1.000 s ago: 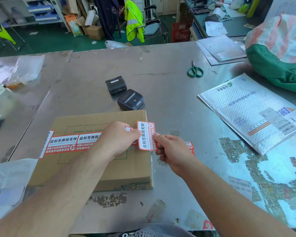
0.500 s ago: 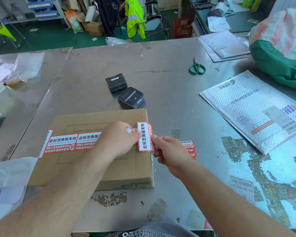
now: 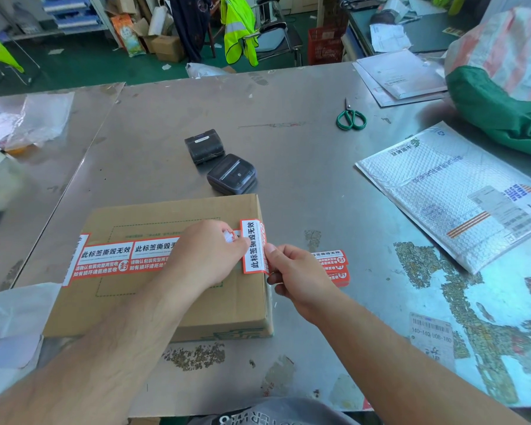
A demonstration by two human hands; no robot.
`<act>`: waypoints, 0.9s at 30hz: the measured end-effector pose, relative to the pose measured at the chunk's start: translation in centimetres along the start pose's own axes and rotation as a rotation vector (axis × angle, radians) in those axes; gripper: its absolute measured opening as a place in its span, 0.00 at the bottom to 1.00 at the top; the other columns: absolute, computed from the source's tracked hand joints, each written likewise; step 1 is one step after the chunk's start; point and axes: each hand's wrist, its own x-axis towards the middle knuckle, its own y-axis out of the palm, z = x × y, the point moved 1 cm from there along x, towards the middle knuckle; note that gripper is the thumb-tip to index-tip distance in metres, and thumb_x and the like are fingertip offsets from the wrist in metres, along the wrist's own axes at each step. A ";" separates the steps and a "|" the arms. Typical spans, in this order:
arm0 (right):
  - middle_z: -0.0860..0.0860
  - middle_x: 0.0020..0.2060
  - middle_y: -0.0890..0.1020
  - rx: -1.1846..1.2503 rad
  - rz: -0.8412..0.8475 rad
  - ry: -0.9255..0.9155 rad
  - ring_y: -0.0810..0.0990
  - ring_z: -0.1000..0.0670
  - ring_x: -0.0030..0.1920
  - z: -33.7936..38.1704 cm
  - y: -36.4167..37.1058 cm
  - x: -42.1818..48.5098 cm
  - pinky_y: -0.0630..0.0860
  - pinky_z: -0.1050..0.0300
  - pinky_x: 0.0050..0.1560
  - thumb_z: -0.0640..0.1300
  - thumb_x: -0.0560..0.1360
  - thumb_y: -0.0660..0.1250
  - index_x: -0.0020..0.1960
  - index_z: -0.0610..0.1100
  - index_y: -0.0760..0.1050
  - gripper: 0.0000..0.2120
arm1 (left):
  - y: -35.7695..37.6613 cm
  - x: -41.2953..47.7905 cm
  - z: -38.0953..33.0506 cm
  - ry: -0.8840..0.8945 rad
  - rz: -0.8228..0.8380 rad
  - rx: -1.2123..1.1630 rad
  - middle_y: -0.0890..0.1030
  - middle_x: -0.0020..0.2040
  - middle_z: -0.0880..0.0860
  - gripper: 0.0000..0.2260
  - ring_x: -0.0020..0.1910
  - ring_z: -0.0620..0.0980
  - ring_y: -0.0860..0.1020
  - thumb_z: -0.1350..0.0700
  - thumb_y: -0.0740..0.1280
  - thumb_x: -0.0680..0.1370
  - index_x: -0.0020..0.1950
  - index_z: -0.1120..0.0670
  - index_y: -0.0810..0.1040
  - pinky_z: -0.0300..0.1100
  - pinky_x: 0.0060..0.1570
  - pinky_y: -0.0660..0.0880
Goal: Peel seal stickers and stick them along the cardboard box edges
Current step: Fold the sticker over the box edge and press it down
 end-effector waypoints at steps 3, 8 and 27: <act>0.51 0.36 0.80 0.003 0.030 0.006 0.74 0.53 0.34 -0.1 -0.1 0.1 0.71 0.57 0.39 0.54 0.81 0.65 0.43 0.45 0.78 0.14 | 0.0 0.0 0.0 0.001 0.000 0.005 0.80 0.36 0.47 0.12 0.36 0.47 0.77 0.44 0.67 0.75 0.38 0.51 0.79 0.41 0.32 0.69; 0.49 0.39 0.81 0.021 0.065 0.022 0.74 0.53 0.35 -0.2 -0.2 0.1 0.71 0.59 0.37 0.53 0.80 0.66 0.48 0.43 0.77 0.13 | -0.3 -0.1 -0.1 0.015 -0.015 0.046 0.78 0.35 0.46 0.13 0.35 0.44 0.75 0.42 0.68 0.75 0.38 0.51 0.77 0.41 0.29 0.65; 0.50 0.36 0.74 0.152 0.192 0.085 0.69 0.54 0.35 -2.7 -0.8 0.1 0.68 0.61 0.37 0.55 0.75 0.71 0.44 0.45 0.71 0.14 | -1.0 -0.4 1.0 0.146 0.126 0.086 0.77 0.40 0.43 0.20 0.36 0.44 0.74 0.36 0.76 0.65 0.41 0.48 0.73 0.43 0.31 0.64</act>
